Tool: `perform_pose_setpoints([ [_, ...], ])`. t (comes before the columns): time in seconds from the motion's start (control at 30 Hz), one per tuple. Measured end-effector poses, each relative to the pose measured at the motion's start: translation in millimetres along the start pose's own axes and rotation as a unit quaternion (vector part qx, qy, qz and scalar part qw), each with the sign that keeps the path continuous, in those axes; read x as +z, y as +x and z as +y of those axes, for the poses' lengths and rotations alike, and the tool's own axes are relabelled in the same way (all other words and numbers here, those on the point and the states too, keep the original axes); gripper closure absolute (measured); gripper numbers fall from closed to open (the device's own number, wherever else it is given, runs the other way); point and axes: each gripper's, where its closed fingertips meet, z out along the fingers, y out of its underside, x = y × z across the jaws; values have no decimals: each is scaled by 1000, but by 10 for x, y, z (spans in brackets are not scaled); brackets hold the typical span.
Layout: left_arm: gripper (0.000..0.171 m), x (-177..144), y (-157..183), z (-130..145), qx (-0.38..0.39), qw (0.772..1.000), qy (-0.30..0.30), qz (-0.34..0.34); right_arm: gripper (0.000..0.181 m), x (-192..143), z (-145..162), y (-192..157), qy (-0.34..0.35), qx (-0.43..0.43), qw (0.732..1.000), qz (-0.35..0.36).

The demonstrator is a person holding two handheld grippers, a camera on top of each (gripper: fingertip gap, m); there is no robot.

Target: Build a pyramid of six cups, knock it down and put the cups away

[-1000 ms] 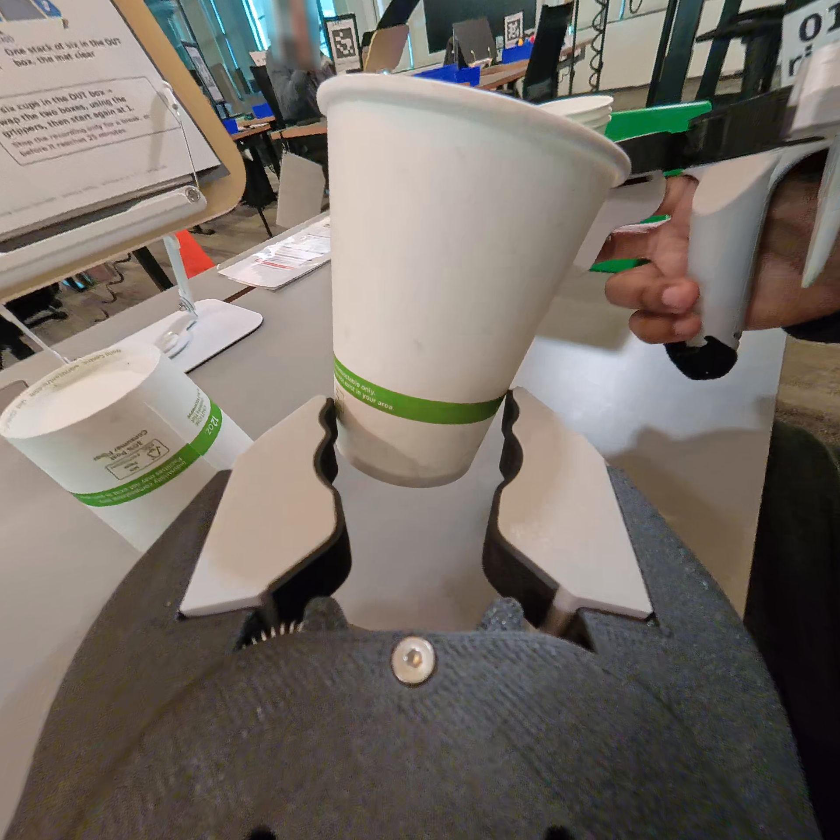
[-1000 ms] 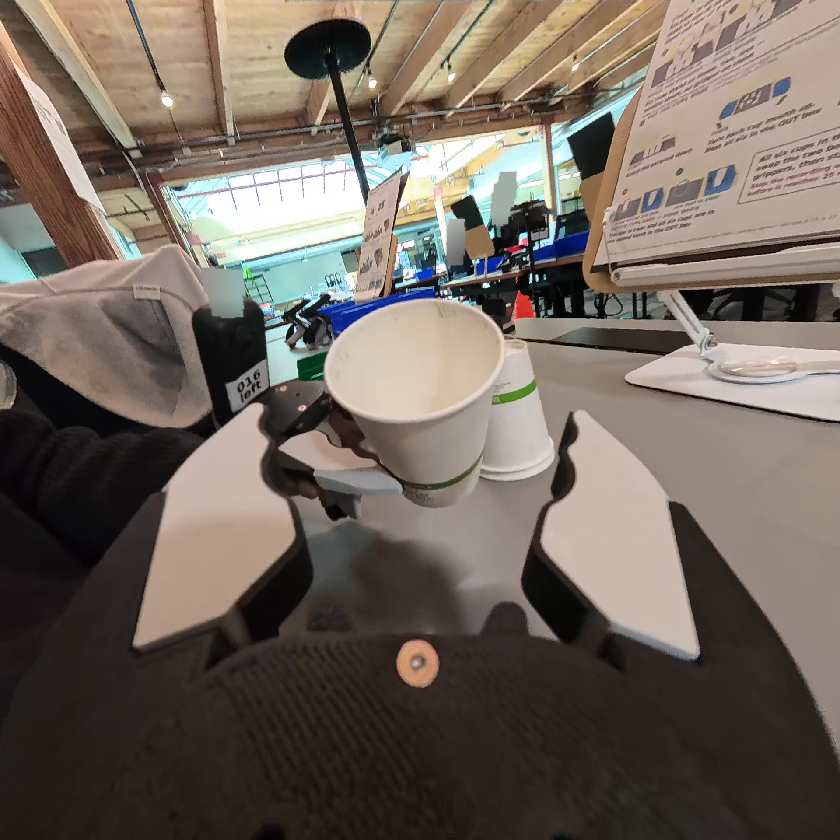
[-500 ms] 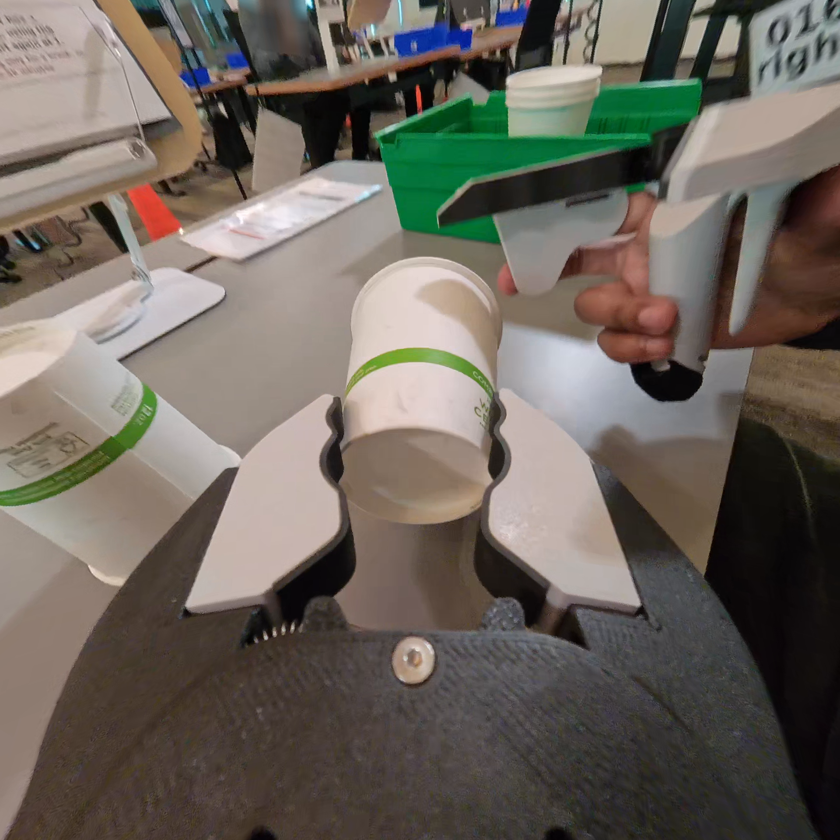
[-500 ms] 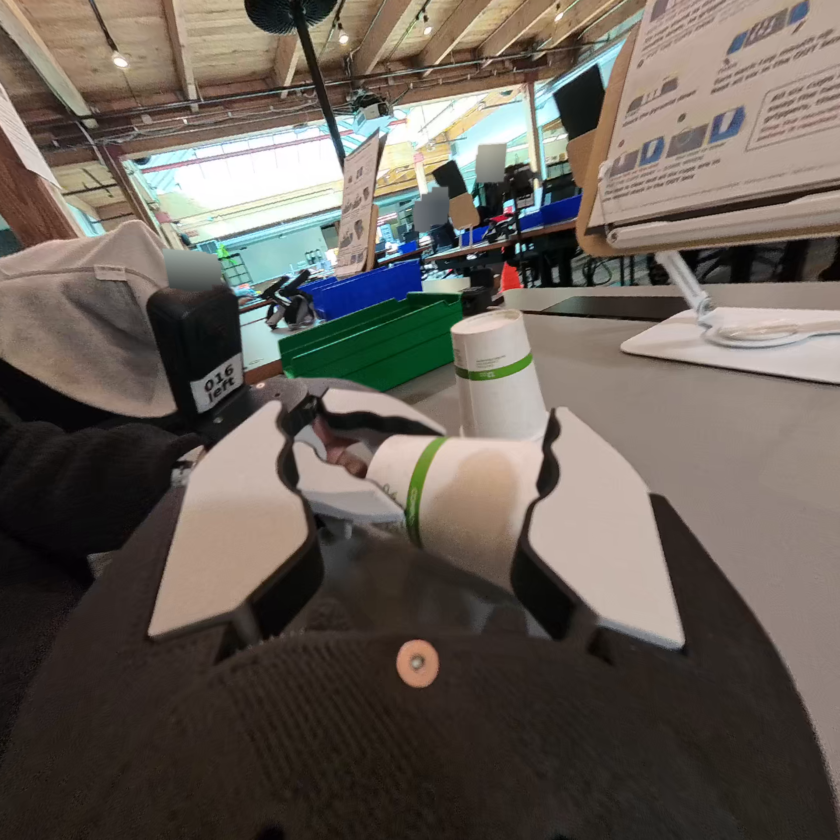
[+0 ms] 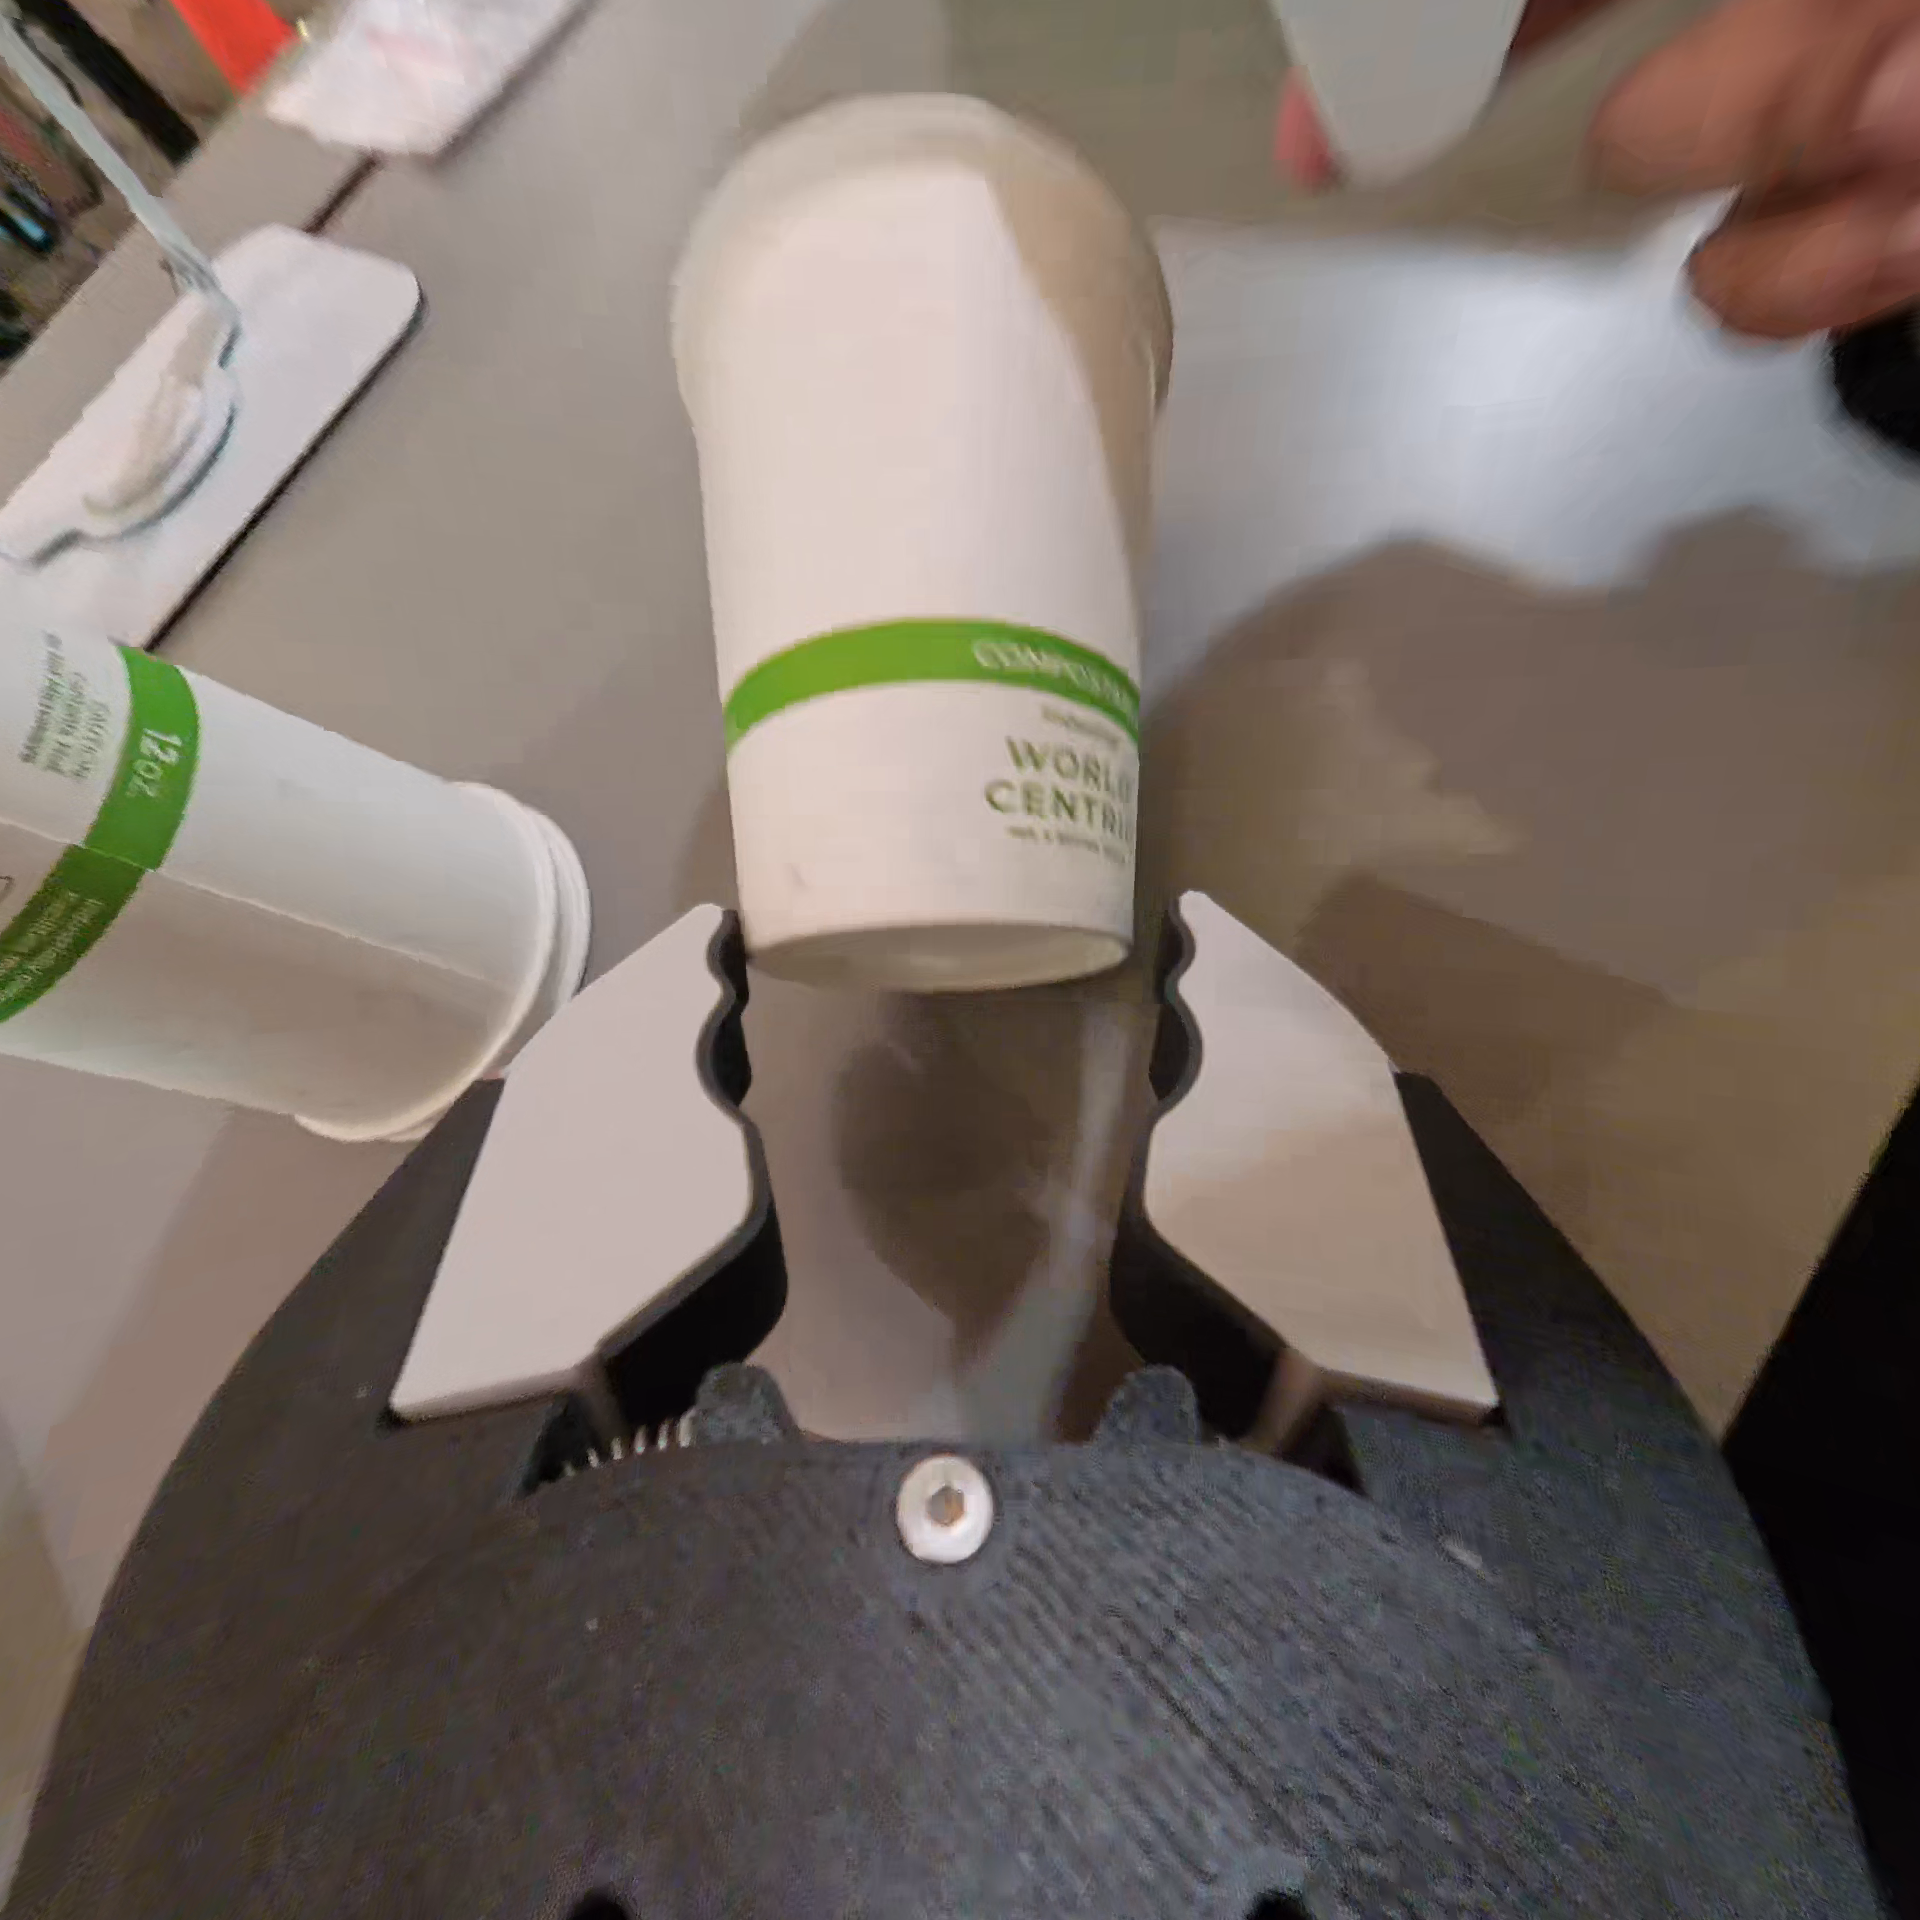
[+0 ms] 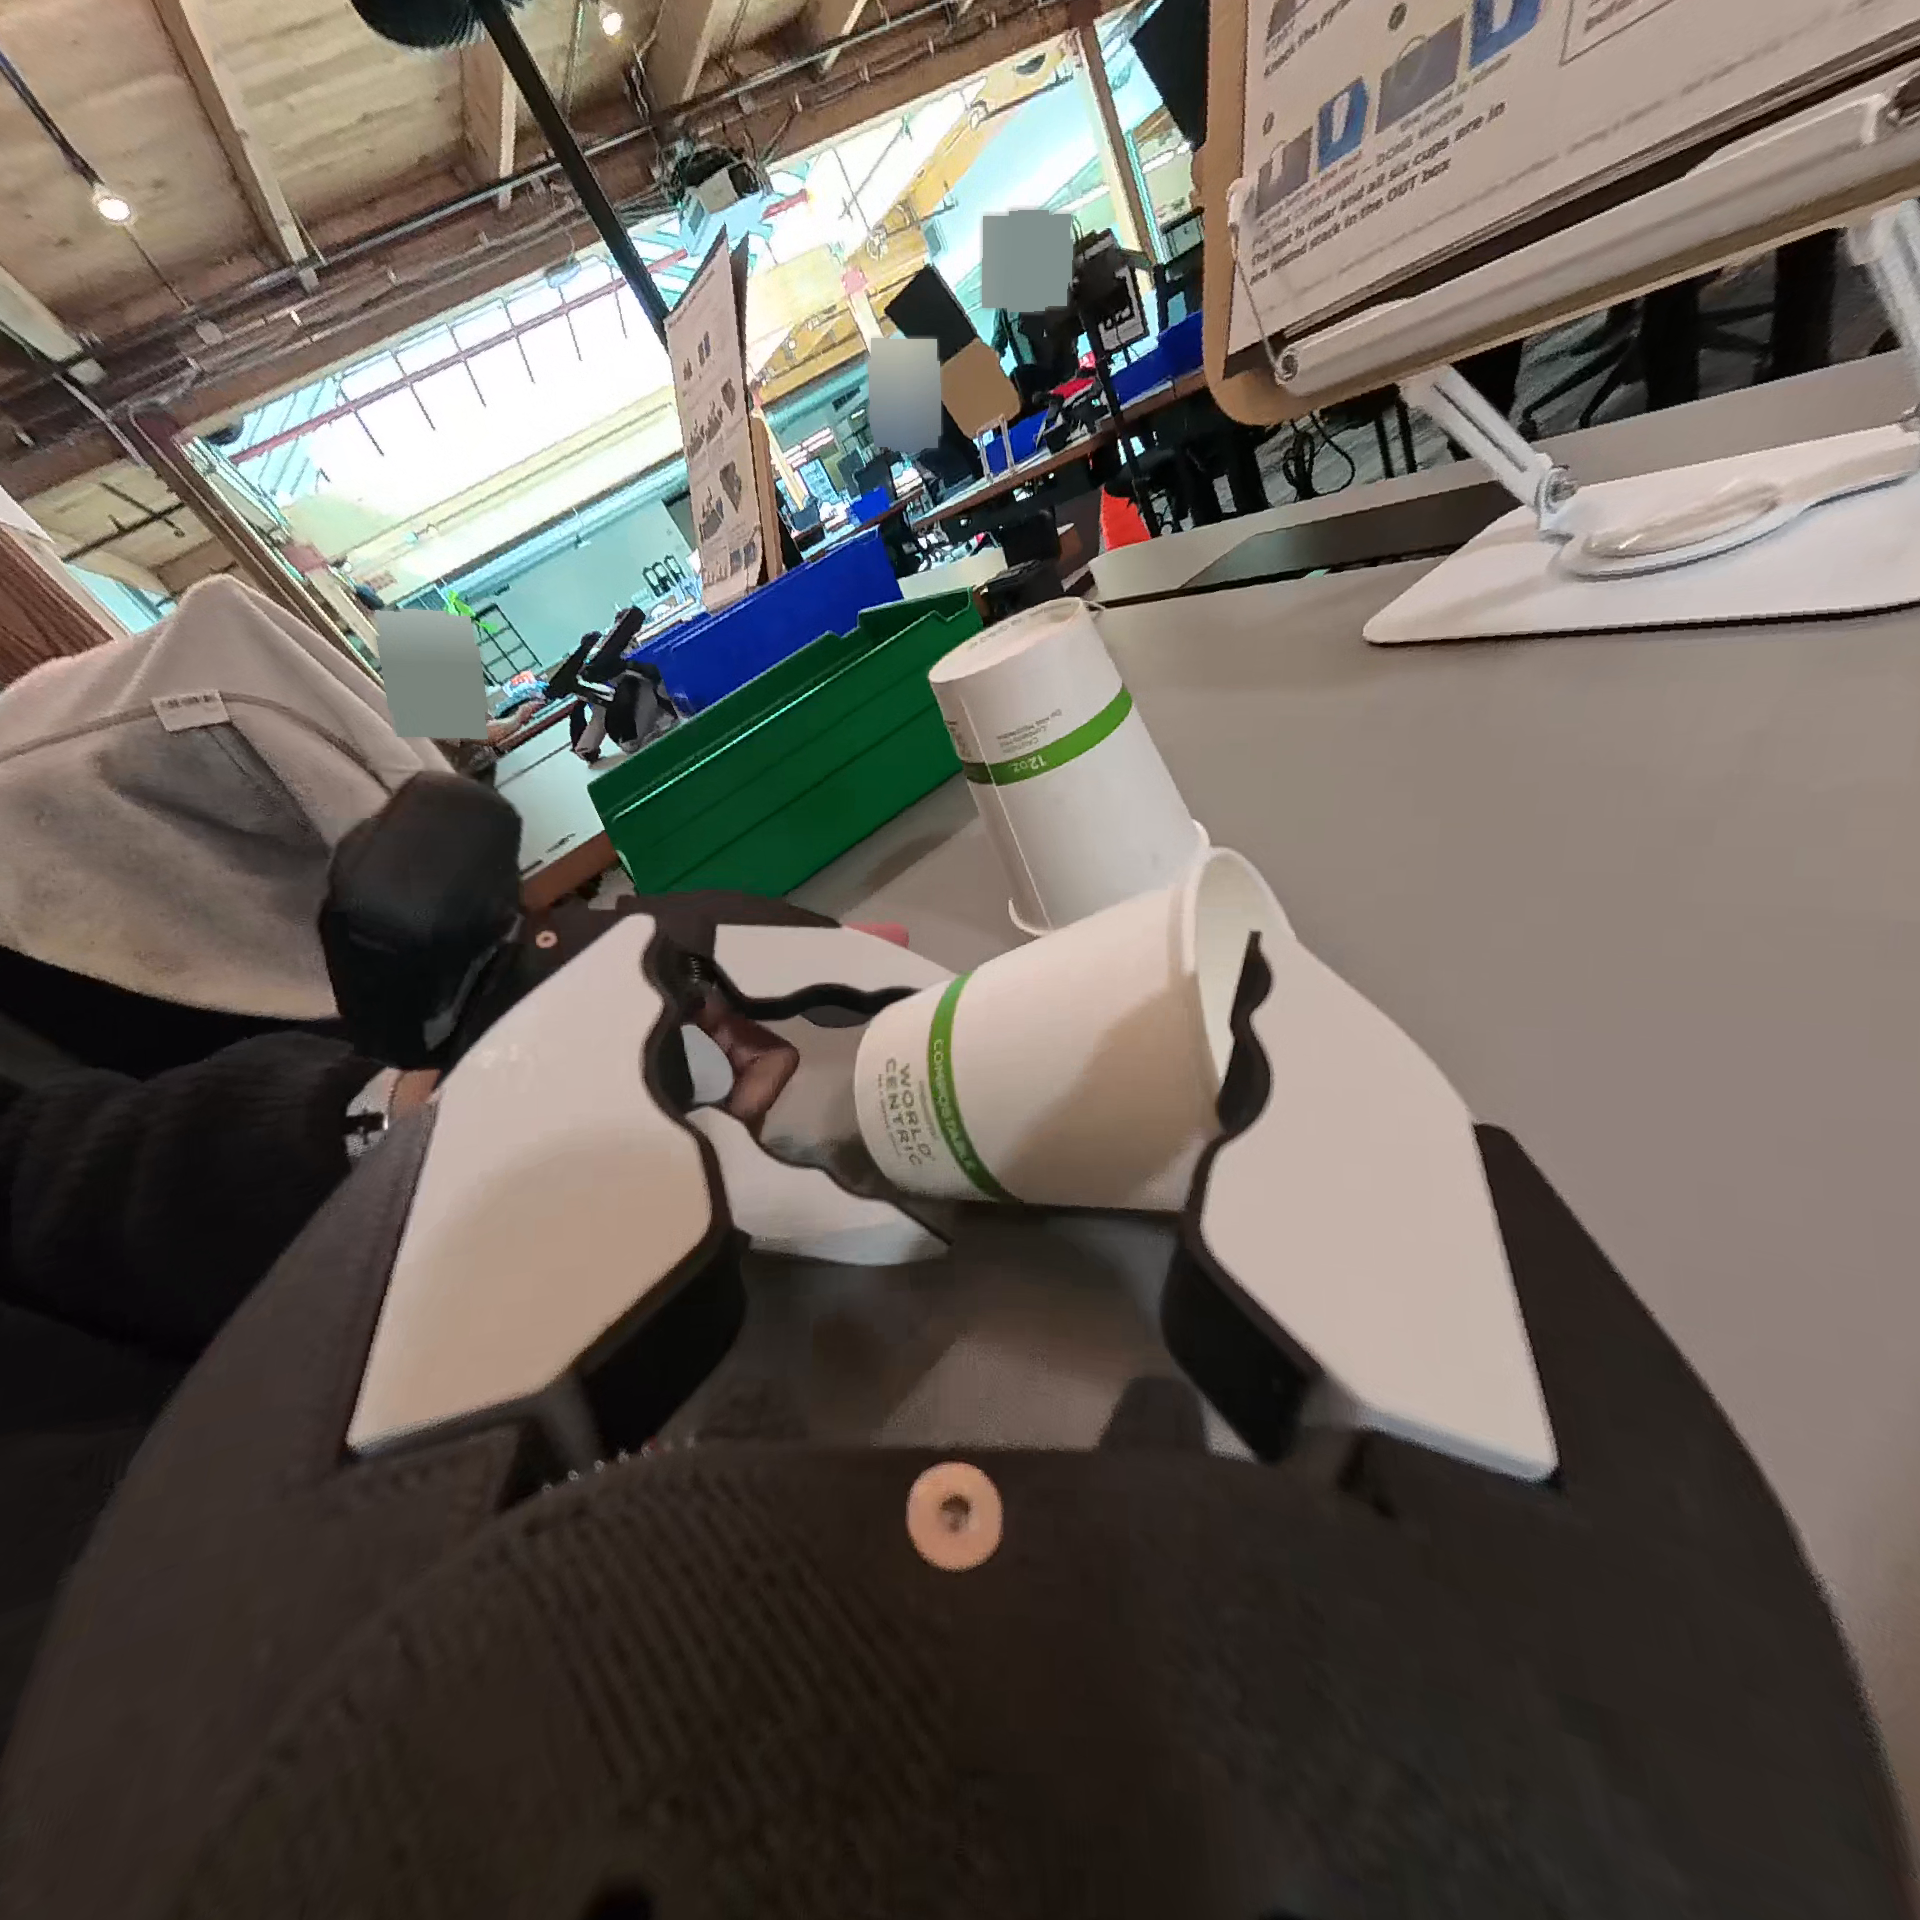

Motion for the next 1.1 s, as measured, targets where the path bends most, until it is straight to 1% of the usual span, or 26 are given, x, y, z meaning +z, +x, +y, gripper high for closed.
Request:
perform_pose_setpoints([
  [0.03,93,19,-15,53,18,1000,-19,-15,79,4,5,-6,-2,-6,1000,1],
  [0.1,99,17,-31,47,21,999,-20,-27,79,9,25,-6,-7,-13,1000,2],
  [0.23,99,13,-48,47,17,999,-24,-26,82,14,46,8,-13,-5,1000,2],
  [0.3,99,-12,-80,-31,-8,1000,0,-24,85,14,59,20,-17,3,1000,1],
  [0.43,100,-94,-154,-181,-99,994,50,4,87,15,88,69,-22,32,999,9],
  [0.5,100,-112,-186,-211,-141,988,66,17,88,22,149,101,-35,61,997,18],
  [0.6,100,-174,-180,-353,-176,977,113,40,85,64,275,55,-57,125,990,1],
  [0.67,100,-232,-162,-463,-176,972,147,44,83,93,320,9,-60,175,983,-15],
  [0.77,101,-265,-166,-511,-150,975,160,23,83,98,324,7,-49,233,971,-23],
  [0.83,101,-281,-160,-536,-140,976,169,17,86,83,324,28,-45,265,963,-29],
  [0.9,101,-333,-169,-608,-142,971,193,14,93,68,346,33,-51,296,953,-40],
  [0.93,101,-369,-176,-650,-142,968,207,12,92,66,362,27,-55,312,947,-48],
  [1.03,102,-409,-166,-688,-128,967,222,7,91,68,371,26,-52,352,933,-62],
  [1.1,102,-407,-147,-690,-118,967,224,7,91,59,365,45,-48,359,930,-60],
])
